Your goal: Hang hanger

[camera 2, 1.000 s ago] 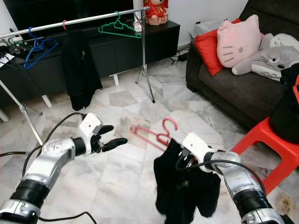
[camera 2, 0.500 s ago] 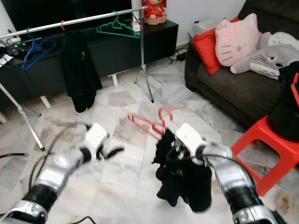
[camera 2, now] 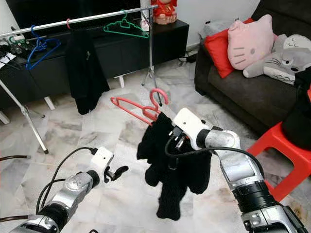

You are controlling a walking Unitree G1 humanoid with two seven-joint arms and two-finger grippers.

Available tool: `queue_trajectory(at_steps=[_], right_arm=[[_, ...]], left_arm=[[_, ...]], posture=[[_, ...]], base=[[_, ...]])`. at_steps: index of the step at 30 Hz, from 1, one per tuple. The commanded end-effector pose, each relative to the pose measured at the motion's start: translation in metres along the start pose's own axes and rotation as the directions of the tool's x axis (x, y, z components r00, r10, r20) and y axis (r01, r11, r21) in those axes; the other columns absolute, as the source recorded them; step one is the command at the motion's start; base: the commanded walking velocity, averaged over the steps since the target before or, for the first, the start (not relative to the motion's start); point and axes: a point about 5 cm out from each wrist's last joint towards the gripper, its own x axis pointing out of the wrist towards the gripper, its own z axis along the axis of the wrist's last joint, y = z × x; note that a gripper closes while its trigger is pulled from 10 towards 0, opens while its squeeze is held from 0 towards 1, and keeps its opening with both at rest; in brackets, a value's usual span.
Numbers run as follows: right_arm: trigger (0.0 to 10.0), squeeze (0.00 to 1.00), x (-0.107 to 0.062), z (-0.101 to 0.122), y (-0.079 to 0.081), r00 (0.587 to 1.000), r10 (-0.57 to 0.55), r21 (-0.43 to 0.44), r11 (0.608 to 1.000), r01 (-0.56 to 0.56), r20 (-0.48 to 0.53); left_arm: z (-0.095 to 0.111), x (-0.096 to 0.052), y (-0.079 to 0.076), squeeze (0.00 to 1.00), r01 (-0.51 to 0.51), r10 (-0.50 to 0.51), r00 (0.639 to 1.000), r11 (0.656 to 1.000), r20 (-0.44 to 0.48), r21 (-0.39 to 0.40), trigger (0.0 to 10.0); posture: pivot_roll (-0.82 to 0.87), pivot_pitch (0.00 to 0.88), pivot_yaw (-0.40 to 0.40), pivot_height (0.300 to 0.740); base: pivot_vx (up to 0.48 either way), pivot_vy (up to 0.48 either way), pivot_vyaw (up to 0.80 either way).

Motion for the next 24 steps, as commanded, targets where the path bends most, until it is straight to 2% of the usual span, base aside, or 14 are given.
queue_trajectory(at_steps=[1, 3, 14, 16, 17, 19, 24], right_arm=[[0.0, 0.0, -0.003, 0.019, -0.002, 0.999, 0.007, -0.048, 0.999, -0.004, 0.054], [0.0, 0.0, -0.005, 0.028, 0.002, 0.997, 0.037, -0.075, 0.997, -0.032, 0.071], [0.0, 0.0, -0.007, 0.03, 0.003, 0.997, 0.035, -0.074, 0.997, -0.031, 0.065], [0.0, 0.0, -0.006, 0.037, 0.007, 0.995, 0.059, -0.095, 0.994, -0.051, 0.084], [0.0, 0.0, -0.007, 0.048, 0.014, 0.989, 0.095, -0.125, 0.989, -0.081, 0.112], [0.0, 0.0, -0.007, 0.051, 0.017, 0.987, 0.109, -0.134, 0.987, -0.093, 0.122], [0.0, 0.0, -0.01, 0.055, 0.022, 0.98, 0.146, -0.156, 0.98, -0.124, 0.135]], left_arm=[[0.0, 0.002, -0.004, 0.0, 0.019, -0.019, 1.0, 0.999, -0.006, 0.031, 10.0], [-0.003, 0.004, -0.012, 0.0, 0.048, -0.048, 0.999, 0.998, -0.009, 0.035, 10.0], [-0.003, 0.004, -0.012, 0.0, 0.043, -0.043, 0.999, 0.999, -0.001, 0.033, 10.0], [-0.003, 0.005, -0.013, 0.0, 0.051, -0.051, 0.999, 0.998, -0.006, 0.035, 10.0], [-0.003, 0.006, -0.014, 0.0, 0.059, -0.059, 0.998, 0.998, -0.009, 0.038, 10.0], [-0.003, 0.006, -0.015, 0.0, 0.057, -0.057, 0.998, 0.997, -0.007, 0.042, 10.0], [-0.003, 0.007, -0.017, 0.0, 0.054, -0.054, 0.999, 0.998, -0.003, -0.012, 10.0]], posture=[[-0.14, 0.021, -0.01, 0.727], [-0.15, 0.018, -0.012, 0.727], [-0.15, 0.015, -0.013, 0.727], [-0.16, 0.0, -0.008, 0.727], [-0.16, 0.0, -0.008, 0.727], [-0.17, 0.0, -0.008, 0.727], [-0.17, 0.0, -0.01, 0.727]], base=[[0.0, 0.0, 0.0], [0.0, 0.0, 0.0], [0.0, 0.0, 0.0], [0.0, 0.0, 0.0], [0.0, 0.0, 0.0], [0.0, 0.0, 0.0], [0.0, 0.0, 0.0]])
